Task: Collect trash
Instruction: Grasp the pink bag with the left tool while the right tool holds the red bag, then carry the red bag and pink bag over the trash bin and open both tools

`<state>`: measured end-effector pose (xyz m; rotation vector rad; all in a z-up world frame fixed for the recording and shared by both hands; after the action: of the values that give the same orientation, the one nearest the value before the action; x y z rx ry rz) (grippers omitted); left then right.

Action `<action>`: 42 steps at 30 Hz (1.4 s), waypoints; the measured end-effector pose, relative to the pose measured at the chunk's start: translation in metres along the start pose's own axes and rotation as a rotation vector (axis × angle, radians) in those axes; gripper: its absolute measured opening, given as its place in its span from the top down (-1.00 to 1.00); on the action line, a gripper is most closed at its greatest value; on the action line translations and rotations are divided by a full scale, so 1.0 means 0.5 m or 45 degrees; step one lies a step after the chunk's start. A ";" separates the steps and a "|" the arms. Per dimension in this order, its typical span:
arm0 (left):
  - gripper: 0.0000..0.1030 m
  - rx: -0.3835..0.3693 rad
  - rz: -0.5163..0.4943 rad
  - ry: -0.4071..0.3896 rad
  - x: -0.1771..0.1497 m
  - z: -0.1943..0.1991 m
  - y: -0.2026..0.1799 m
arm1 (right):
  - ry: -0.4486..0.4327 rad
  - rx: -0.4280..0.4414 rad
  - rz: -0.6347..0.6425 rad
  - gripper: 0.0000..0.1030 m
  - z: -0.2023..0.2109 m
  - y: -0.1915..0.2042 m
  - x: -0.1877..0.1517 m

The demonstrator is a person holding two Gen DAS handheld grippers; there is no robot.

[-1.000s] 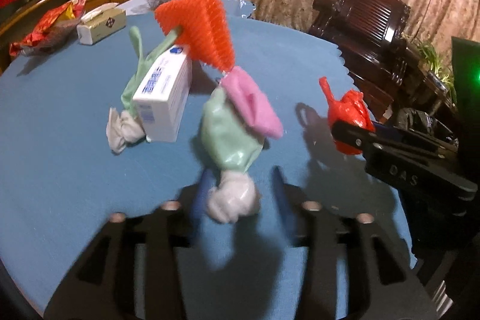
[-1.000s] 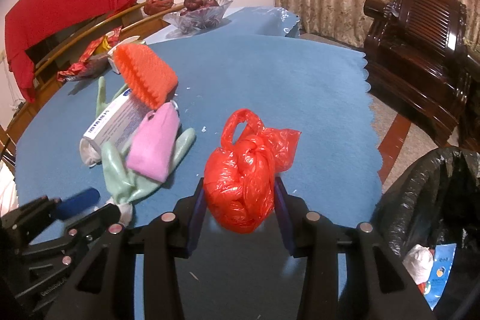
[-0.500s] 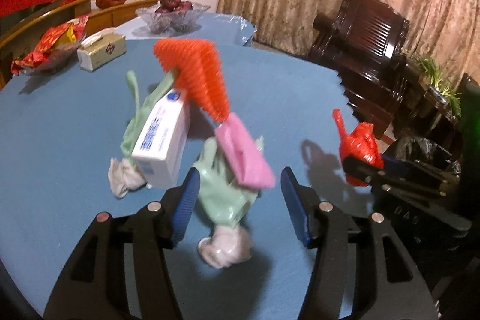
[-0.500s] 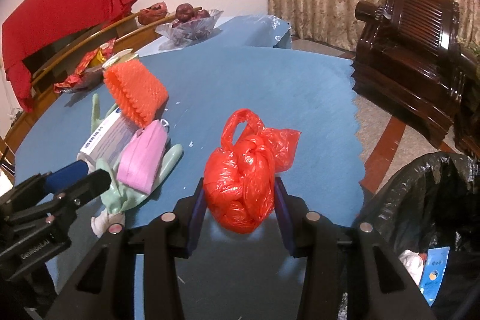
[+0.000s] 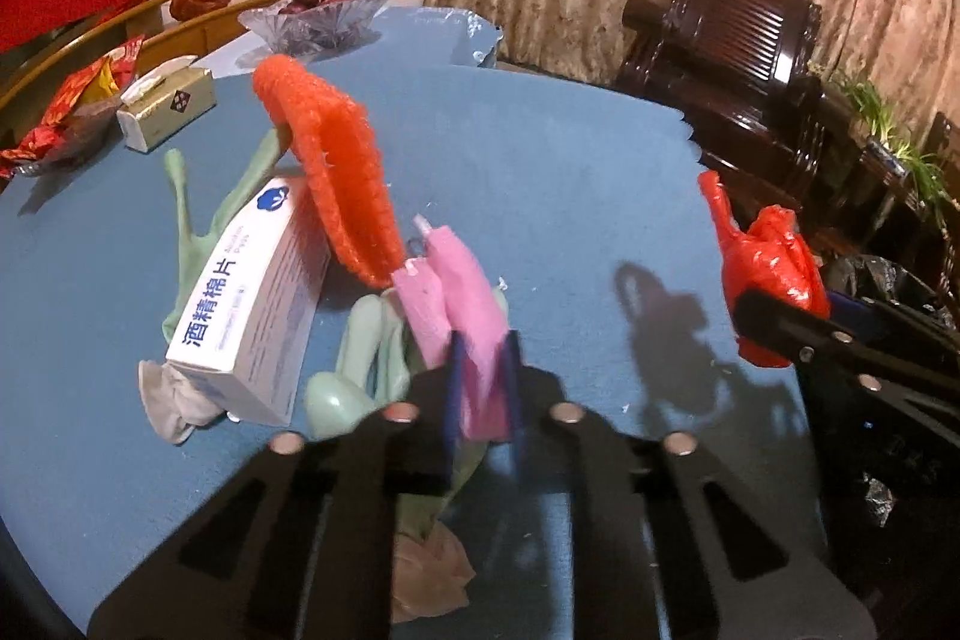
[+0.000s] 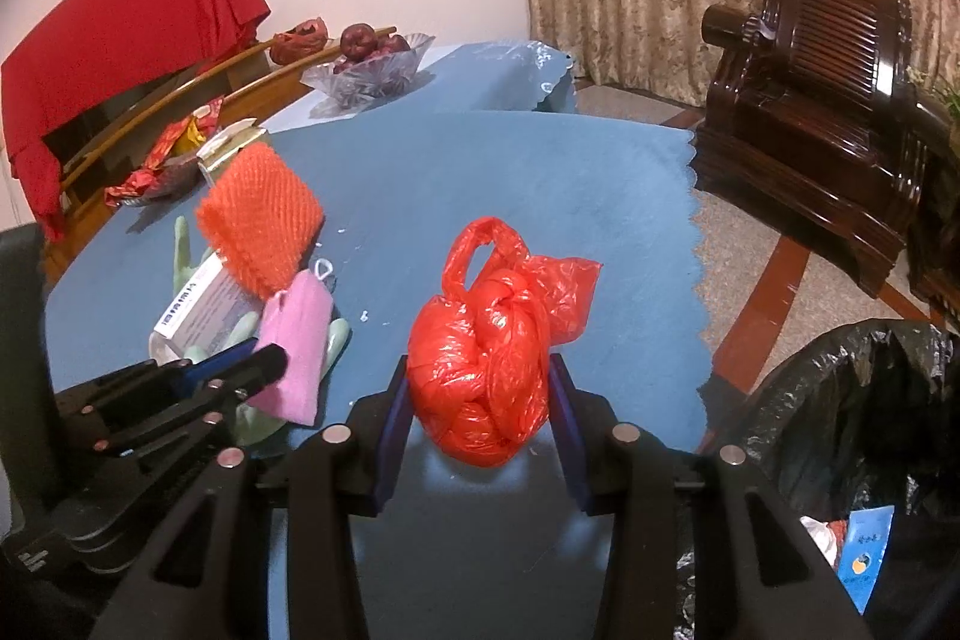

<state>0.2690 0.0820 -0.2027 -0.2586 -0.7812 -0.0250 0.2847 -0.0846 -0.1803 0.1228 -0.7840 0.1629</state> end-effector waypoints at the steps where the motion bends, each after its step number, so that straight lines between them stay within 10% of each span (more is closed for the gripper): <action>1: 0.92 -0.008 -0.003 -0.007 0.001 0.005 -0.004 | -0.001 0.000 -0.002 0.17 0.001 0.001 -0.001; 42: 0.95 -0.260 -0.200 -0.166 0.040 0.191 -0.306 | -0.262 -0.132 -0.121 0.17 0.329 -0.196 0.008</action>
<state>0.1990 -0.0418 -0.0901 -0.3950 -0.9289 -0.2392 0.1923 -0.2084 -0.0669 0.0794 -0.9882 0.0190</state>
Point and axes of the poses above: each gripper's, at about its wrist camera, not at the fingertips, and z roughly against the way its jaws point, y to its left, x to its top, the point moved 9 cm from there along -z, roughly the way its jaws point, and after that the axes turned 10 degrees about -x, right-handed, at the moved point
